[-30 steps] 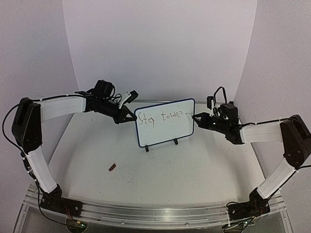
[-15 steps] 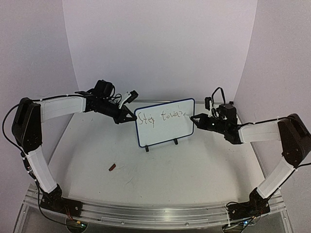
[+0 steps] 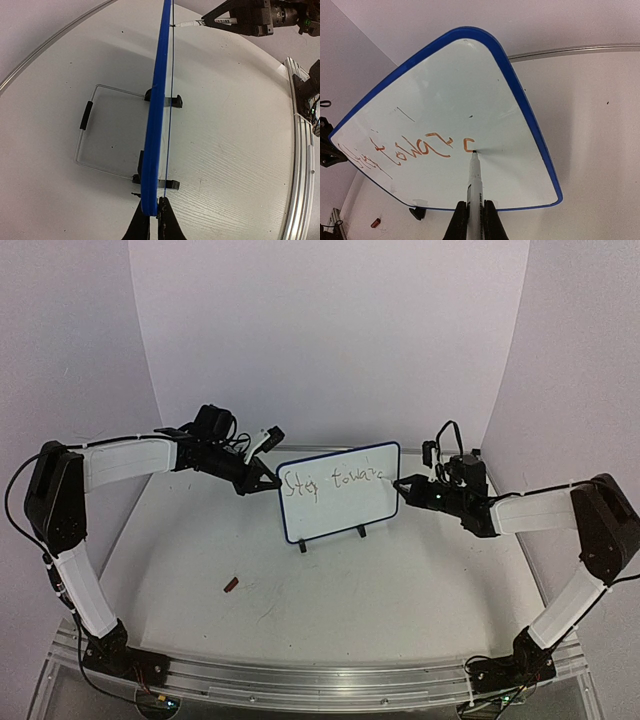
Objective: Write a sentence on the whiteboard
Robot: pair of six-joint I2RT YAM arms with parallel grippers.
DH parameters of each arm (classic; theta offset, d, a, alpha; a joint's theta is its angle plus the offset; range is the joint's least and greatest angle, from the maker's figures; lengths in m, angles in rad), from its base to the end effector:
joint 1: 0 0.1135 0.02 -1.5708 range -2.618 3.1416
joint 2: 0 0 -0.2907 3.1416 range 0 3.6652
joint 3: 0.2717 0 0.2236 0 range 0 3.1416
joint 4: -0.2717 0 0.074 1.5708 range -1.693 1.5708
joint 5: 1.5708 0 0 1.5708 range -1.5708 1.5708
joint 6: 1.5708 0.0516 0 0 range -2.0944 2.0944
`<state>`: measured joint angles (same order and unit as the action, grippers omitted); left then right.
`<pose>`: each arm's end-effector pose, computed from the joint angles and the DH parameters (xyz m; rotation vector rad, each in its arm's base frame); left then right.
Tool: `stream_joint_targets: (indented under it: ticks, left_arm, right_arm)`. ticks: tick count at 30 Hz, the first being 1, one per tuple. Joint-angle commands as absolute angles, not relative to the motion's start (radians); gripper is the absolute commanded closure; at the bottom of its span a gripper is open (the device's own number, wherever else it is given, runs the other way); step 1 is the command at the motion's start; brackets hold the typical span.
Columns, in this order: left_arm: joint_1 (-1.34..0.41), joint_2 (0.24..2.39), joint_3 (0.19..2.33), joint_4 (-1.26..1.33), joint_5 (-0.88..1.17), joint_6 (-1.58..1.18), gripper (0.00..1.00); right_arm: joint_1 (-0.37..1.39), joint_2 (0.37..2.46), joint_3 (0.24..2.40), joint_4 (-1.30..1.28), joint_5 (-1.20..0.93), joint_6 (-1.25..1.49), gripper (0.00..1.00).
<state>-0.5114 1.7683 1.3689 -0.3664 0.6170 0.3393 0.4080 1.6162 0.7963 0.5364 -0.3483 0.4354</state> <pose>0.3189 -0.2132 0.2896 1.2189 1.9433 -0.8049 0.3066 0.1517 0.2531 -0.2271 1.9232 0.8977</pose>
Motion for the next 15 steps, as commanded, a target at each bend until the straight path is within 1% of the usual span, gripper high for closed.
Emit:
stream_joint_targets:
  ticks: [1, 15]
  left_arm:
    - [-0.517, 1.813, 1.365, -0.471, 0.541, 0.383, 1.00]
    - [-0.519, 1.813, 1.365, -0.472, 0.542, 0.382, 1.00]
  right_arm:
    - [0.403, 1.591, 0.836, 0.543, -0.294, 0.413, 1.00]
    - [0.402, 1.558, 0.889, 0.532, -0.298, 0.407, 1.00]
